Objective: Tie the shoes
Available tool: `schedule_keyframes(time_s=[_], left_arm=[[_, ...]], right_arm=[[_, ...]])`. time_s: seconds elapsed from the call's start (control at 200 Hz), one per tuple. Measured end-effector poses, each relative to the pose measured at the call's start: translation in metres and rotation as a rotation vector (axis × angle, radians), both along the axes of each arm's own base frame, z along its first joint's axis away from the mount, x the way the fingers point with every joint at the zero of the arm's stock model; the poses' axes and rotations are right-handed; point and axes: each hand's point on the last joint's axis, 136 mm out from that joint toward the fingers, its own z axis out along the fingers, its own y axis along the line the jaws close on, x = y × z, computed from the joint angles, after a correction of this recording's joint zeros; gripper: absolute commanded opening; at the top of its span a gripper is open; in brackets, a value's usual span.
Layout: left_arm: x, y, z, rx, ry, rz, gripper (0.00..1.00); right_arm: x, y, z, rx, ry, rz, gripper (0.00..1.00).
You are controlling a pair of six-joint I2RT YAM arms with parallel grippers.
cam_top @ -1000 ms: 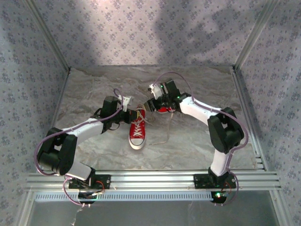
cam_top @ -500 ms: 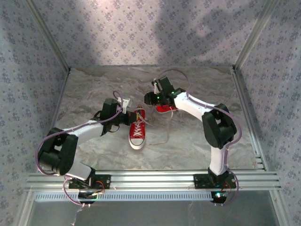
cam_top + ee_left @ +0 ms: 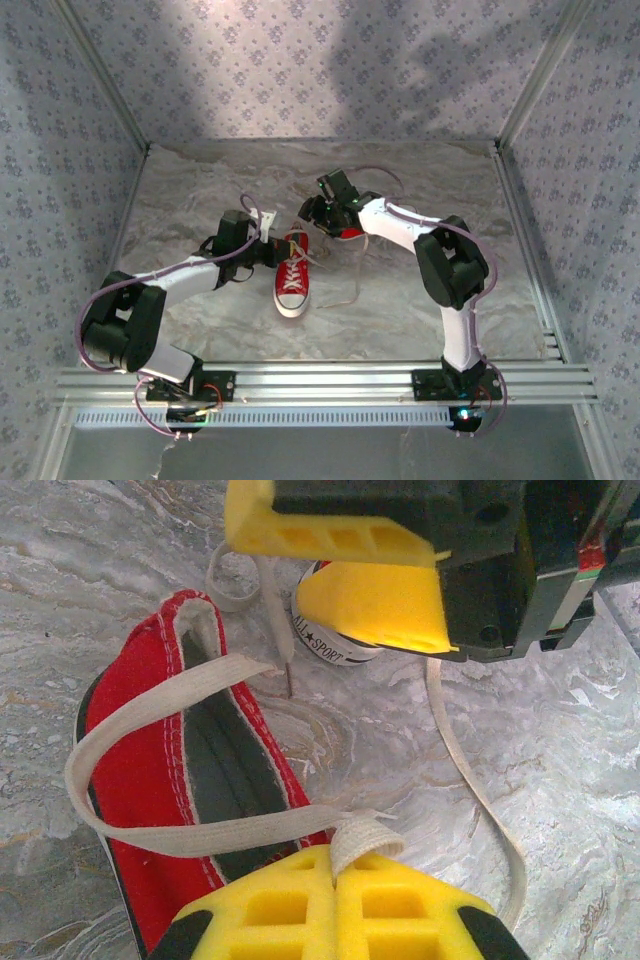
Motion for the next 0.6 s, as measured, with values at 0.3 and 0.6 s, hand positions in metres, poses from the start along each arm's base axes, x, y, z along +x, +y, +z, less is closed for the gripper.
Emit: schedule_keyframes(time_s=[0.3,0.6], left_arm=[[0.0,0.0,0.0,0.0,0.0,0.0,0.0],[0.0,0.0,-0.001,0.002,0.003,0.0,0.0]], right_arm=[[-0.005,0.006,-0.007,0.056,0.05,-0.019,0.53],[-0.01,0.012,-0.013,0.071,0.079,-0.004,0.46]])
